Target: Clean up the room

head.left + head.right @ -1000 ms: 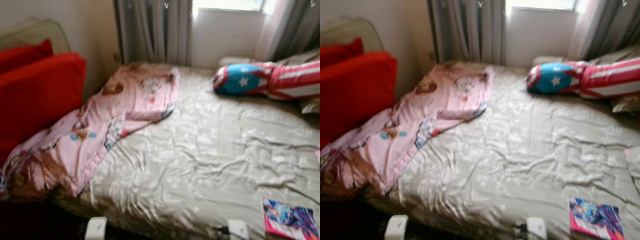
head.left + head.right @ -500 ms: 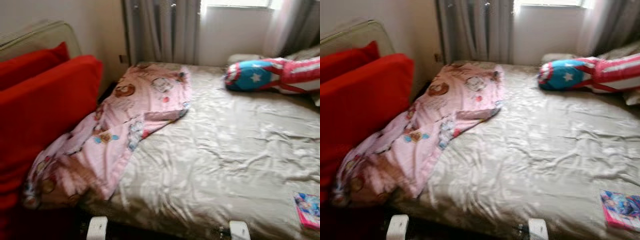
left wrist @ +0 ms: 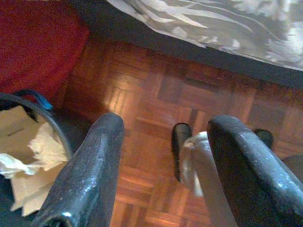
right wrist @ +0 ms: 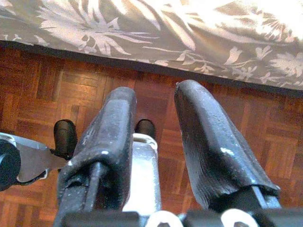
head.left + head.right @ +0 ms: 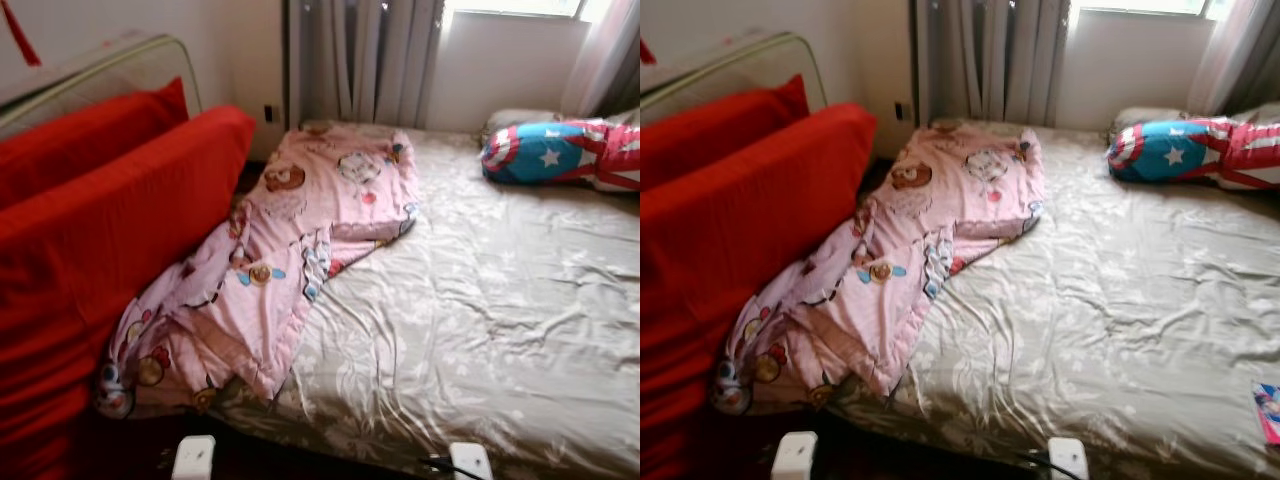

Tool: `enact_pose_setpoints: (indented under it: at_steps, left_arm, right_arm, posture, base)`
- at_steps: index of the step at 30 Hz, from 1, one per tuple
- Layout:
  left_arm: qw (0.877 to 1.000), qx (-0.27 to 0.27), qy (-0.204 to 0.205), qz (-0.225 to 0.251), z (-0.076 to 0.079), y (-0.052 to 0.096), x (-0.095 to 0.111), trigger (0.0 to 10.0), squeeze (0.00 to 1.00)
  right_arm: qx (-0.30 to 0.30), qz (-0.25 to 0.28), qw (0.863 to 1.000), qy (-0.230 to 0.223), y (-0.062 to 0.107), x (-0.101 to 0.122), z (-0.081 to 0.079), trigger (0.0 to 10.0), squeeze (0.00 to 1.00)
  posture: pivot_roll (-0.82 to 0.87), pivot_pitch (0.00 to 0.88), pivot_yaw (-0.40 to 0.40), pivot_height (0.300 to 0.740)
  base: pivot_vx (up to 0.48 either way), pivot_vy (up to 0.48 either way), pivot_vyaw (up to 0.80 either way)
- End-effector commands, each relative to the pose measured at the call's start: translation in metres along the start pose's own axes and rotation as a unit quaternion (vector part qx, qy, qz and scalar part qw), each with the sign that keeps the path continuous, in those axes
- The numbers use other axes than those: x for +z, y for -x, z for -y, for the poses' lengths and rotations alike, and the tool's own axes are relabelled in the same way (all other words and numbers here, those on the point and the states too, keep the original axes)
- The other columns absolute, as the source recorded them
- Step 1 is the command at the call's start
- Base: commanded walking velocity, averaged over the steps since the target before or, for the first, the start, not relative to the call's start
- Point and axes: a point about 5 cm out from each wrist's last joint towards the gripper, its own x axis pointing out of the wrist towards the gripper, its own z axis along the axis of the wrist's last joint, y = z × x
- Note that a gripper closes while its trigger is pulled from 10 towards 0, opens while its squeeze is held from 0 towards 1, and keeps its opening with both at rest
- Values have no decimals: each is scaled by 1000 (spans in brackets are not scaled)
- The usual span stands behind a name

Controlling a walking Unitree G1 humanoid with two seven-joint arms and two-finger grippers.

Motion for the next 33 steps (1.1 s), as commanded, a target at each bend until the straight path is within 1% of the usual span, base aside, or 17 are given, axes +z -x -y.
enact_pose_setpoints:
  at_steps: [1, 7, 25, 27, 31, 33]
  left_arm:
    - [1000, -8, -2, -5, 7, -1, -1, 10000, 0]
    - [1000, -7, -1, -6, 7, -1, -2, 10000, 0]
    - [1000, -6, 1, -7, 7, -1, -2, 10000, 0]
    - [1000, -6, 1, -7, 7, -1, -1, 10000, 0]
    - [1000, -7, 1, -7, 8, -1, -1, 10000, 0]
    - [1000, -7, 2, -7, 8, -1, -1, 10000, 0]
  right_arm:
    - [-9, 0, 1000, 0, 1, -1, 7, 10000, 0]
    - [-5, 5, 1000, 8, 1, 0, 6, 10000, 0]
    - [-2, 5, 1000, 5, 1, 0, 5, 10000, 0]
    - [-1, 4, 1000, 6, 1, 0, 5, 10000, 0]
    - [-5, 7, 1000, -7, 1, -1, 6, 10000, 0]
    - [-7, 7, 1000, -8, 1, -1, 6, 10000, 0]
  posture:
    - [-23, 0, -4, 740]
    - [-21, 0, -2, 740]
    - [-18, 0, 2, 740]
    - [-18, 0, 2, 740]
    - [-17, 0, 0, 740]
    - [-17, 0, 0, 740]
  base:
    - [0, 0, 0]
    - [0, 0, 0]
    - [0, 0, 800]
    - [0, 0, 209]
    - [0, 0, 0]
    - [0, 424, 0]
